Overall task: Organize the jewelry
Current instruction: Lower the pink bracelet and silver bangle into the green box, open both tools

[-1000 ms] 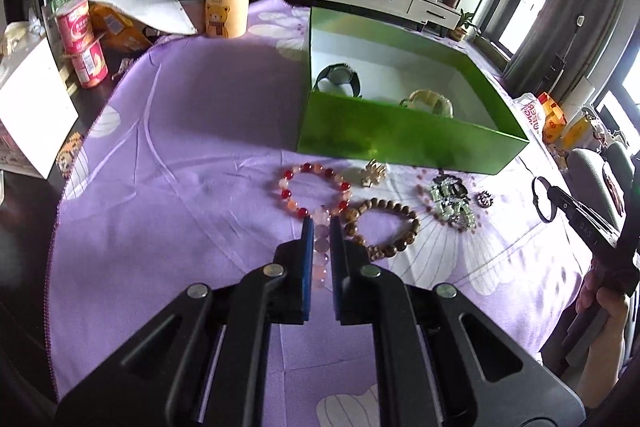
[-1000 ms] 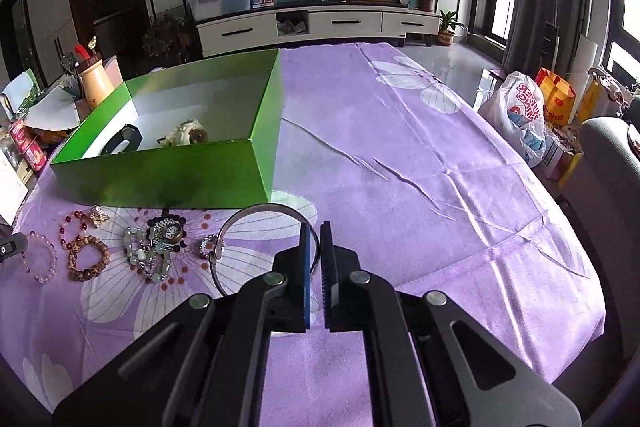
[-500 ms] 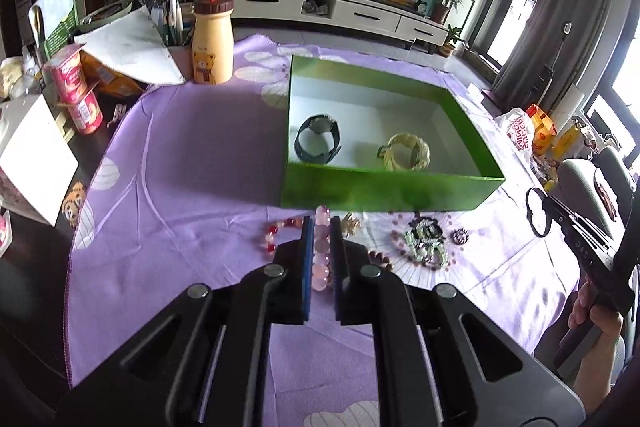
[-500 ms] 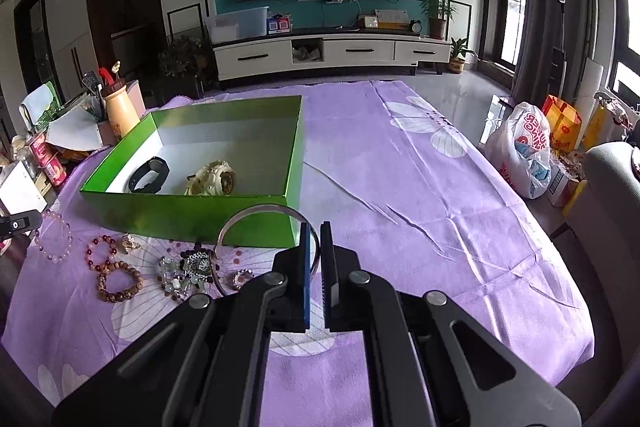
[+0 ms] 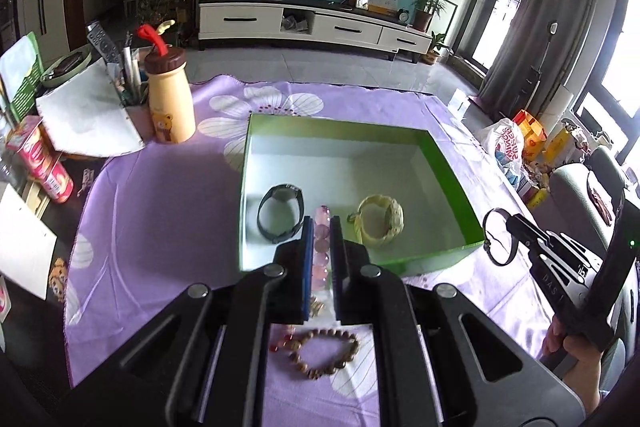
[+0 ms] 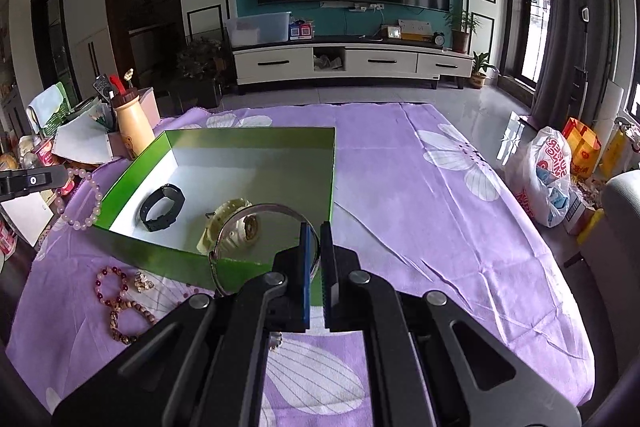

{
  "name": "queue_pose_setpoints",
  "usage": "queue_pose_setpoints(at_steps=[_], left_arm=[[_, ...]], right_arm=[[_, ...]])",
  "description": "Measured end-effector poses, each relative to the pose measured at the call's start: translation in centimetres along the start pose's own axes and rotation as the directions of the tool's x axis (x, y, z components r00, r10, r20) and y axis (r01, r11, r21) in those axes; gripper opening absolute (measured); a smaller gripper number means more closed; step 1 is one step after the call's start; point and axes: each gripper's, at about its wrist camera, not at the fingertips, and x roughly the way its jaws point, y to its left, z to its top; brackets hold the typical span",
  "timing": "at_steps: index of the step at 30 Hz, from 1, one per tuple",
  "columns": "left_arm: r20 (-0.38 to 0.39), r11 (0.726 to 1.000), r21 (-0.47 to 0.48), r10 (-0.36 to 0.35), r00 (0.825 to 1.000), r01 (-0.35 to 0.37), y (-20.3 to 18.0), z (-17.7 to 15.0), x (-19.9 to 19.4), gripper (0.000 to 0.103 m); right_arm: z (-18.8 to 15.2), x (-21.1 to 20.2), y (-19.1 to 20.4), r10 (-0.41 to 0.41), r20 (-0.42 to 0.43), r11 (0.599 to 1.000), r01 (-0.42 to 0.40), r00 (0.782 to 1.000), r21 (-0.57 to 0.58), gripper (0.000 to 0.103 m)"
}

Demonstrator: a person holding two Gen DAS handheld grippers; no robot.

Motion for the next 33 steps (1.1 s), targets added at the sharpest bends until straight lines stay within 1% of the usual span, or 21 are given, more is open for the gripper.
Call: queue_pose_setpoints(at_steps=[2,7,9,15,23,28,33], left_arm=[[-0.010,1.000,0.002,-0.001,1.000,0.001,-0.3,0.9,1.1,0.007],[-0.040,0.999,0.027,0.028,0.999,-0.027,-0.9,2.4,3.8,0.007],[-0.059,0.999,0.031,0.044,0.997,-0.042,-1.0,2.7,5.2,0.007],[-0.120,0.999,0.022,0.051,0.991,-0.048,-0.9,3.2,9.1,0.007],[-0.175,0.997,0.035,0.076,0.982,-0.071,-0.8,3.8,13.3,0.007],[-0.189,0.996,0.047,0.083,0.978,-0.075,-1.4,4.5,15.3,0.008],[-0.188,0.995,0.063,0.094,0.978,-0.083,-2.1,5.3,16.6,0.008]], right_arm=[[0.8,0.7,0.2,-0.002,0.000,1.000,0.002,1.000,-0.006,0.004],[2.2,2.9,0.7,-0.018,-0.013,0.999,0.017,1.000,-0.028,0.004],[2.5,3.6,1.1,-0.030,-0.018,0.999,0.029,0.999,-0.046,0.004],[3.0,6.0,2.0,-0.043,-0.037,0.995,0.039,0.998,-0.089,0.004],[3.5,9.0,2.9,-0.064,-0.080,0.988,0.052,0.995,-0.148,0.004],[4.0,10.8,3.6,-0.085,-0.094,0.981,0.067,0.992,-0.183,0.004],[4.8,12.7,4.3,-0.114,-0.103,0.973,0.091,0.988,-0.211,0.004]])
